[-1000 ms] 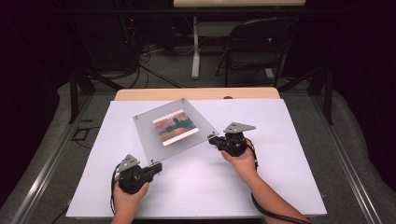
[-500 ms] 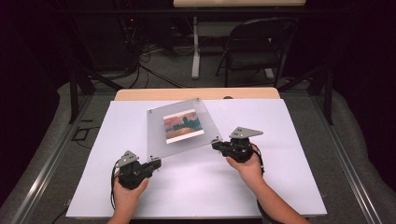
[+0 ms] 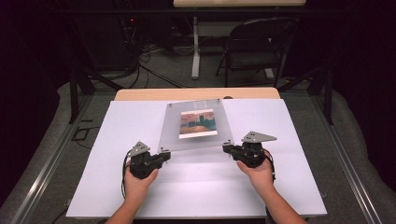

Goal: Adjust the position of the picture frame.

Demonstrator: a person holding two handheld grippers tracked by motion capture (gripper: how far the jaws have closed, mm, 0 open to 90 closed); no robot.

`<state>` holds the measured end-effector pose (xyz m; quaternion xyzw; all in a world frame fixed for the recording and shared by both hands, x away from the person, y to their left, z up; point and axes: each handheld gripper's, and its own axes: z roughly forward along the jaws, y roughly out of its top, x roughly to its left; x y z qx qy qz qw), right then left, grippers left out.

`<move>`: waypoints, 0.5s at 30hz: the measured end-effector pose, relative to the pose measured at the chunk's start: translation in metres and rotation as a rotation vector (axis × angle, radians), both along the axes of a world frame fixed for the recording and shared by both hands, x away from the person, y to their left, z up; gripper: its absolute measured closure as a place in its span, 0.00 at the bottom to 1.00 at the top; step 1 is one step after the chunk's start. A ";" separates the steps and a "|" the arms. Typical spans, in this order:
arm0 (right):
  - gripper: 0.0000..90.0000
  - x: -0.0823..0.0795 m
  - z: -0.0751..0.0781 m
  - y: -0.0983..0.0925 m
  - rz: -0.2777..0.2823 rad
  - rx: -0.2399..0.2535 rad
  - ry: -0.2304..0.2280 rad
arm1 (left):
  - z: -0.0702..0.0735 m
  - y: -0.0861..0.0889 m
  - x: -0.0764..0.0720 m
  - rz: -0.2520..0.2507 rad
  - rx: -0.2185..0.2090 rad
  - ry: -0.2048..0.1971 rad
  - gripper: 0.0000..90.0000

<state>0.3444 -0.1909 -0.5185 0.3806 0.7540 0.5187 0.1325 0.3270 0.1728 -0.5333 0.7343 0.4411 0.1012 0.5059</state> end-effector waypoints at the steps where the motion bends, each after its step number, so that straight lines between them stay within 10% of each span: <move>1: 0.95 0.000 -0.001 -0.005 -0.016 0.003 0.002 | 0.000 -0.002 0.002 -0.006 0.002 -0.003 0.95; 15: 0.95 0.004 -0.009 -0.016 -0.040 0.019 0.041 | 0.001 -0.014 0.014 -0.017 0.022 -0.013 0.95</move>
